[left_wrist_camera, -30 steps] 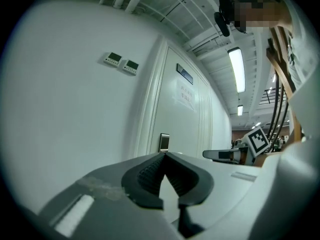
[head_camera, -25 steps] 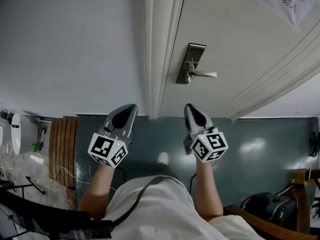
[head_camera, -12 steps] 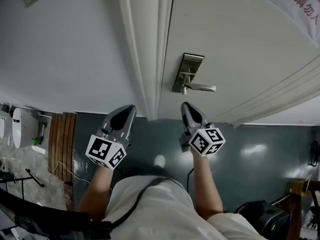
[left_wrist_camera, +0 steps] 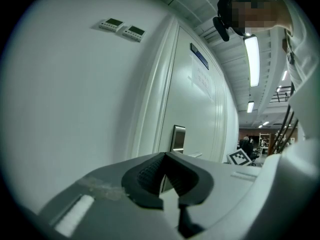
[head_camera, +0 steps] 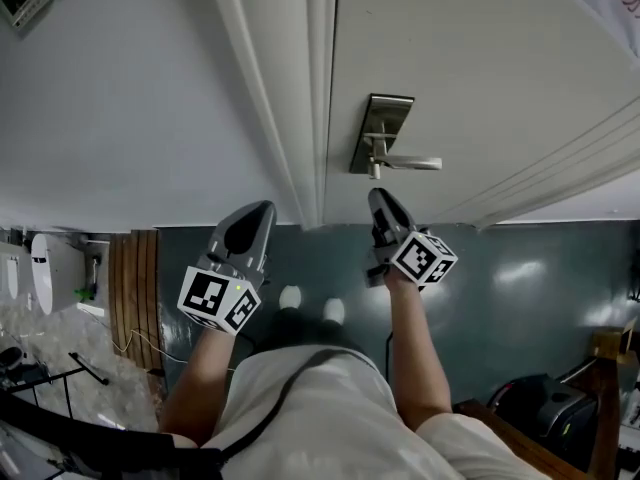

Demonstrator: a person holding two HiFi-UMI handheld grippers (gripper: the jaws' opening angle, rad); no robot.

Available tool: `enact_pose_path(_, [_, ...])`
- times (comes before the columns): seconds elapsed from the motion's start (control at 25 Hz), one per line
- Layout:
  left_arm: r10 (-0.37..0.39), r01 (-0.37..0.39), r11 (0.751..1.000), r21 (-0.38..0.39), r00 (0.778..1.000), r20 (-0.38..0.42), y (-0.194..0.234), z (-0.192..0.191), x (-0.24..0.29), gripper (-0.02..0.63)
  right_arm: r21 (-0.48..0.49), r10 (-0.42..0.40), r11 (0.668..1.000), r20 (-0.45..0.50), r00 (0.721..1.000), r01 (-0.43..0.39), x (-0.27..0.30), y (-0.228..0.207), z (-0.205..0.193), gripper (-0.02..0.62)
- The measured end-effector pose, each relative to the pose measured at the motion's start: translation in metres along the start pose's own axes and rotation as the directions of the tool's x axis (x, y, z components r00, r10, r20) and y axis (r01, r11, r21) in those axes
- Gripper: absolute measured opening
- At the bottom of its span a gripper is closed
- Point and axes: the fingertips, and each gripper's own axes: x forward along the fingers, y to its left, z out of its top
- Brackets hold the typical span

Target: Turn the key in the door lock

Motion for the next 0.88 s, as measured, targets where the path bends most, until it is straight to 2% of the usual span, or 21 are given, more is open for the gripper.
enact_pose_path(0.12, [-0.043, 0.043, 0.999, 0.002, 0.999, -0.014, 0.002, -0.001, 0.0, 0.005, 0.099, -0.012, 0.995, 0.045, 0.999, 0.007, 0.007, -0.007, 0.0, 0.123])
enact_pose_path(0.24, [-0.072, 0.072, 0.997, -0.009, 0.997, -0.027, 0.005, -0.004, -0.003, 0.005, 0.216, -0.058, 0.975, 0.066, 0.996, 0.042, 0.012, -0.024, -0.008, 0.186])
enact_pose_path(0.32, [-0.089, 0.089, 0.996, -0.007, 0.995, -0.041, 0.006, -0.008, -0.003, 0.005, 0.281, -0.044, 0.96, 0.101, 0.994, 0.014, 0.018, -0.03, -0.01, 0.232])
enact_pose_path(0.4, [-0.102, 0.102, 0.995, -0.003, 0.993, -0.052, 0.006, -0.011, -0.002, 0.005, 0.321, 0.004, 0.946, 0.159, 0.987, -0.056, 0.026, -0.03, -0.006, 0.235])
enact_pose_path(0.48, [-0.107, 0.107, 0.994, 0.0, 0.993, -0.052, 0.006, -0.009, -0.001, 0.006, 0.349, 0.016, 0.933, 0.197, 0.98, -0.086, 0.031, -0.033, -0.002, 0.235])
enact_pose_path(0.68, [-0.111, 0.112, 0.994, 0.007, 0.993, -0.043, 0.005, -0.006, 0.005, 0.006, 0.404, -0.003, 0.91, 0.23, 0.973, -0.092, 0.036, -0.039, 0.0, 0.229])
enact_pose_path(0.88, [-0.125, 0.125, 0.992, 0.012, 0.991, -0.038, 0.001, -0.004, 0.012, 0.005, 0.394, -0.018, 0.915, 0.239, 0.971, -0.08, 0.039, -0.043, 0.003, 0.164])
